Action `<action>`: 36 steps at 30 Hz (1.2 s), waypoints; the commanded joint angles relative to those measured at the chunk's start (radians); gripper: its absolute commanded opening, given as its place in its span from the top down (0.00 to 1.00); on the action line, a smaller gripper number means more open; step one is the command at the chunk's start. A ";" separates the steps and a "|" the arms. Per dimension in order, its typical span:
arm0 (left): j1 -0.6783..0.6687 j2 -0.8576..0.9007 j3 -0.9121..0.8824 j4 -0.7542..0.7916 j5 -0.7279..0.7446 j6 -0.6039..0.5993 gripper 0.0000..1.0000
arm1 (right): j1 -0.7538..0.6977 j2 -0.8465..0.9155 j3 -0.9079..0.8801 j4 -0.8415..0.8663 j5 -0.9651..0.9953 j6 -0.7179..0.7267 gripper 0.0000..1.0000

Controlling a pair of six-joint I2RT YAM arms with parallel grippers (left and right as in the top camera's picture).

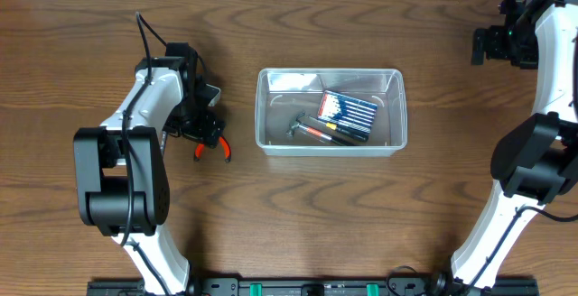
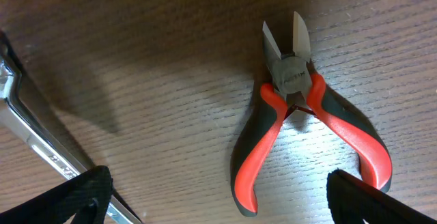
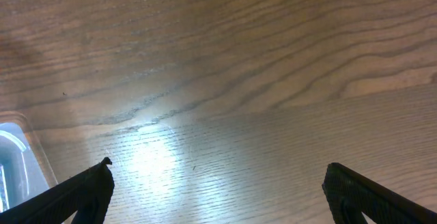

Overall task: Pack container
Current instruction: 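Lower the left gripper and close it on the red pliers handles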

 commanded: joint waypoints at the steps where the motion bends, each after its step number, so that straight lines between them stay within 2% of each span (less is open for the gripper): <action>1: 0.002 0.003 -0.003 0.005 -0.006 0.009 0.02 | 0.005 -0.024 -0.003 0.000 -0.004 0.012 0.01; 8: 0.002 0.004 -0.003 0.037 0.047 0.009 0.01 | 0.005 -0.024 -0.003 0.000 -0.004 0.012 0.01; 36: 0.004 0.048 -0.003 0.050 0.045 0.010 0.03 | 0.004 -0.024 -0.003 0.000 -0.004 0.012 0.01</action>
